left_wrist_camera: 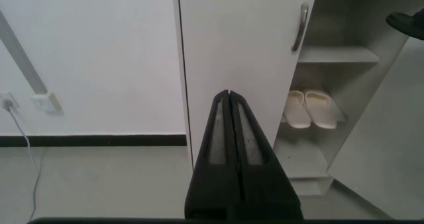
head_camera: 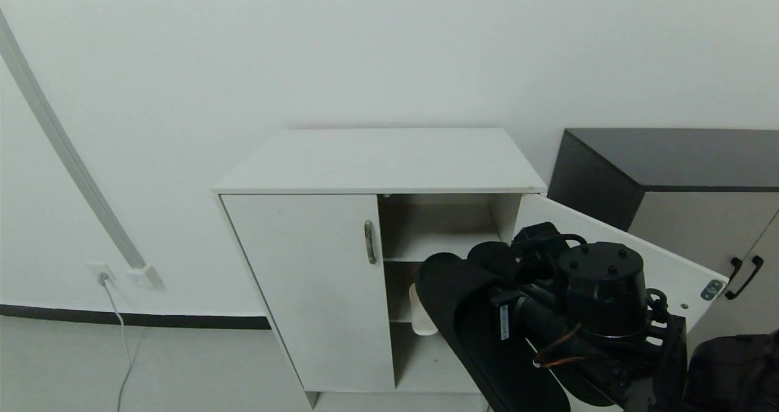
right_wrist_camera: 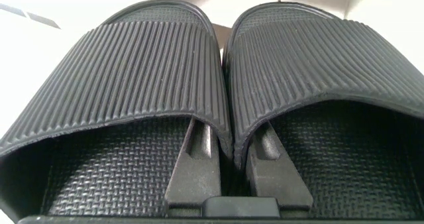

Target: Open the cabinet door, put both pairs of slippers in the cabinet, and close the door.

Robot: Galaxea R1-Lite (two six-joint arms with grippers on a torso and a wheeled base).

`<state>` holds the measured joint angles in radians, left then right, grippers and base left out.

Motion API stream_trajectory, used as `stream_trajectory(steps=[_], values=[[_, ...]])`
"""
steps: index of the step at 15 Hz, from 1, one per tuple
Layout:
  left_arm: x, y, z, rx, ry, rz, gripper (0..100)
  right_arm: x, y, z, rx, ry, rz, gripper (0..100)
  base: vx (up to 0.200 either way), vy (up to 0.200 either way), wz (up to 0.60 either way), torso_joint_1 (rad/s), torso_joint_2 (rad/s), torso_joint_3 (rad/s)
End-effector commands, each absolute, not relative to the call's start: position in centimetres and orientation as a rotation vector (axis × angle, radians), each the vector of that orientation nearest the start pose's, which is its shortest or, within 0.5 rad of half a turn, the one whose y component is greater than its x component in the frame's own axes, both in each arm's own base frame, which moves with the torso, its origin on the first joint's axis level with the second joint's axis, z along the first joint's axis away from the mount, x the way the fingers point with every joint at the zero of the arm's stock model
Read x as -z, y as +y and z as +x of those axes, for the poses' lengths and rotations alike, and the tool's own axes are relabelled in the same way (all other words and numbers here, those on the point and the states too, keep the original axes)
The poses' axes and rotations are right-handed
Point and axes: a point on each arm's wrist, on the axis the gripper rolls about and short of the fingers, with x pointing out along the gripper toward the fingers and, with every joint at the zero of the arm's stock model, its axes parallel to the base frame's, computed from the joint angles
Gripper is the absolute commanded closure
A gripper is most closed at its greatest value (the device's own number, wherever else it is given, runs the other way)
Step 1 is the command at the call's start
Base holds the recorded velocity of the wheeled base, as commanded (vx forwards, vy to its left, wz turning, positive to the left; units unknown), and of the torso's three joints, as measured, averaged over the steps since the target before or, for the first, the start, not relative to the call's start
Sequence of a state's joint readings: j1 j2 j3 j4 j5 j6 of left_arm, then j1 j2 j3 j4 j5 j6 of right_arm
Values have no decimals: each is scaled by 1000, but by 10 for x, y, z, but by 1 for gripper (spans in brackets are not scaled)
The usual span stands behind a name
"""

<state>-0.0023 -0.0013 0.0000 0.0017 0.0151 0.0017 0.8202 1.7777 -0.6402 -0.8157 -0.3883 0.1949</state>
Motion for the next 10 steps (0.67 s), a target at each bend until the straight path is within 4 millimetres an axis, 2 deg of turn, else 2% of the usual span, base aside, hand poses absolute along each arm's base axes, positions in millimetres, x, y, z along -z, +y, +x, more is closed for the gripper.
stream_trajectory(steps=[1, 10], values=[[-75, 0, -23, -12, 2, 2, 100, -135, 213, 210, -400, 307, 6, 100, 0, 0, 0, -183, 505, 315], [-75, 0, -23, -12, 2, 2, 100, -131, 215, 209, -406, 319, -3, 100, 0, 0, 0, -154, 487, 327]])
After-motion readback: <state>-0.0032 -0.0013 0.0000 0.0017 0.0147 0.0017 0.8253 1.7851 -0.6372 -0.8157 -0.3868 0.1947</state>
